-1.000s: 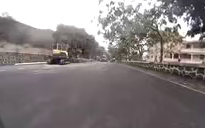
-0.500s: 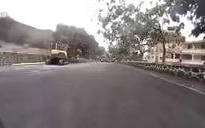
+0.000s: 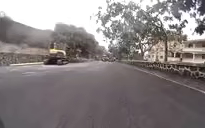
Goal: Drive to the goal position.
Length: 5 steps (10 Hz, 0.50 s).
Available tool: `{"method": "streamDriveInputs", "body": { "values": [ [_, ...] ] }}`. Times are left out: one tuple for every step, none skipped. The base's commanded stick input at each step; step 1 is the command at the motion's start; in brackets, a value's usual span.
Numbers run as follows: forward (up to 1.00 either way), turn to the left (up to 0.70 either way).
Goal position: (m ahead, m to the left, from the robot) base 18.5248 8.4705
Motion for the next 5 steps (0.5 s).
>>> {"method": "streamDriveInputs", "body": {
  "values": [
    [0.7, 0.0],
    [0.7, 0.0],
    [0.7, 0.0],
    [0.7, 0.0],
    [0.7, 0.0]
  ]
}}
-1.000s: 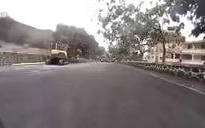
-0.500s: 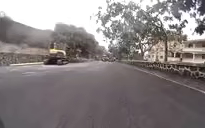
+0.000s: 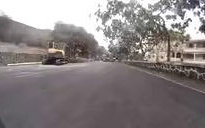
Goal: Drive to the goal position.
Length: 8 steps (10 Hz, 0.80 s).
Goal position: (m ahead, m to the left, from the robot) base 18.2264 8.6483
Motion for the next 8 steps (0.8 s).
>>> {"method": "streamDriveInputs", "body": {
  "values": [
    [0.7, 0.0],
    [0.7, 0.0],
    [0.7, 0.0],
    [0.7, 0.0],
    [0.7, 0.0],
    [0.7, 0.0],
    [0.7, 0.0],
    [0.7, 0.0]
  ]
}}
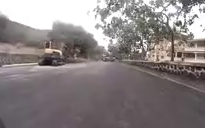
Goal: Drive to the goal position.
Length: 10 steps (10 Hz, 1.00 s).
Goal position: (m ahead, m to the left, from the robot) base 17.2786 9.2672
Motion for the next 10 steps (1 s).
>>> {"method": "streamDriveInputs", "body": {
  "values": [
    [0.7, 0.0],
    [0.7, 0.0],
    [0.7, 0.0],
    [0.7, 0.0],
    [0.7, 0.0],
    [0.7, 0.0],
    [0.7, 0.0],
    [0.7, 0.0],
    [0.7, 0.0],
    [0.7, 0.0]
  ]
}}
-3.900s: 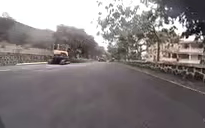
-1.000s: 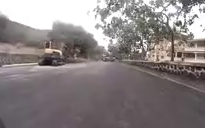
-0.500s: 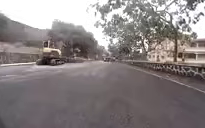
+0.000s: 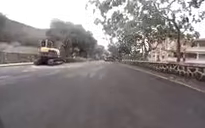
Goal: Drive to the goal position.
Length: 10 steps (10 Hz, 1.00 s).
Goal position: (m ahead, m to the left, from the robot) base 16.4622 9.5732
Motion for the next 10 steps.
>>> {"method": "streamDriveInputs", "body": {
  "values": [
    [0.7, 0.0],
    [0.7, 0.0],
    [0.7, 0.0],
    [0.7, 0.0],
    [0.7, 0.0],
    [0.7, 0.0],
    [0.7, 0.0],
    [0.7, 0.0],
    [0.7, 0.0],
    [0.7, 0.0]
  ]
}}
